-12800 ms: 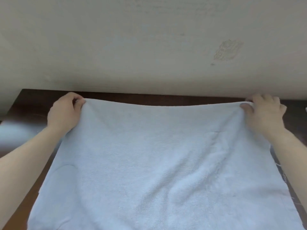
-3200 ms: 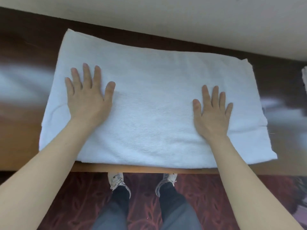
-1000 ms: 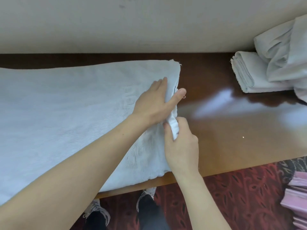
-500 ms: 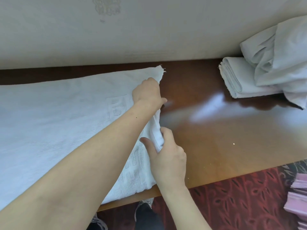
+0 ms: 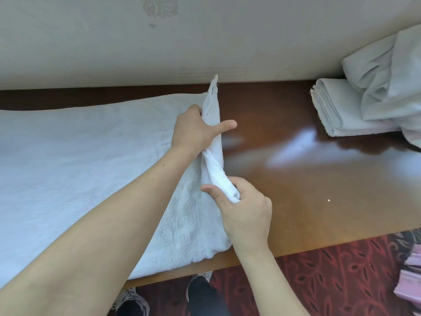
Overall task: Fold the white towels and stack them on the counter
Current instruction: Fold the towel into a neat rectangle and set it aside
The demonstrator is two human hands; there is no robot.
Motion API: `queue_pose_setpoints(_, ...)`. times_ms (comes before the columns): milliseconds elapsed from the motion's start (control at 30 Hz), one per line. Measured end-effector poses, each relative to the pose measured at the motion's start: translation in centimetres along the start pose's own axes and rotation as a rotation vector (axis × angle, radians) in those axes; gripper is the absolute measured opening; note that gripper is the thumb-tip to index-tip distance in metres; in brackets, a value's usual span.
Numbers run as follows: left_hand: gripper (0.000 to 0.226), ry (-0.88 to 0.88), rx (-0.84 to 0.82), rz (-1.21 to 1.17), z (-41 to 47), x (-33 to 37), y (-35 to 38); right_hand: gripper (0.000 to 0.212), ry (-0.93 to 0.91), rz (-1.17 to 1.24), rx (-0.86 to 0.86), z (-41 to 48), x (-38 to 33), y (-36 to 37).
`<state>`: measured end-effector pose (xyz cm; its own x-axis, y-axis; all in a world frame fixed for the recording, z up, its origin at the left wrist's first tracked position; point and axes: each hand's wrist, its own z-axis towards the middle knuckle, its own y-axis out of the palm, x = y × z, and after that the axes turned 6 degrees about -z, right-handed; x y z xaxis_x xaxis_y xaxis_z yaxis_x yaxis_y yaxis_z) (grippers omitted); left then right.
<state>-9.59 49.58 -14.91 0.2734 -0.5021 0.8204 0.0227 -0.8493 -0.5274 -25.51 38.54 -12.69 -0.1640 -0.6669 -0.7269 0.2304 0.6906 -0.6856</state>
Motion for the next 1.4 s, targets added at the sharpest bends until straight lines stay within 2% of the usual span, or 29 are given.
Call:
queue_pose_setpoints(67,0.067,-0.007,0.017,-0.067,-0.3,-0.3,-0.5,0.054,-0.003,0.062,0.022,0.1,-0.4,0.0)
queue_pose_setpoints(300,0.07,-0.023,0.091,-0.191,-0.8,-1.5,-2.6,0.067,0.084,0.197,0.064,0.2,-1.4,0.9)
queue_pose_setpoints(467,0.072,-0.014,0.157,-0.221,-1.3,-2.8,-4.2,0.072,0.033,0.153,0.067,-0.6,-2.6,1.6)
queue_pose_setpoints(700,0.074,-0.017,0.197,-0.267,-2.1,-4.3,-7.9,0.063,-0.012,0.207,0.044,-2.5,-5.8,2.8)
queue_pose_setpoints(833,0.073,-0.014,0.233,-0.276,-2.6,-5.6,-11.1,0.083,-0.048,0.204,0.007,-4.0,-8.5,4.4)
queue_pose_setpoints(900,0.071,-0.014,0.255,-0.286,-3.0,-6.5,-13.2,0.087,-0.064,0.207,-0.02,-4.9,-10.0,5.4)
queue_pose_setpoints(1133,0.061,-0.004,0.349,-0.296,-4.7,-11.4,-20.6,0.085,-0.127,0.23,-0.103,-8.5,-15.1,9.6)
queue_pose_setpoints(1400,0.069,-0.036,0.397,-0.288,-6.5,-17.2,-26.8,0.075,-0.16,0.211,-0.183,-12.6,-19.1,14.5)
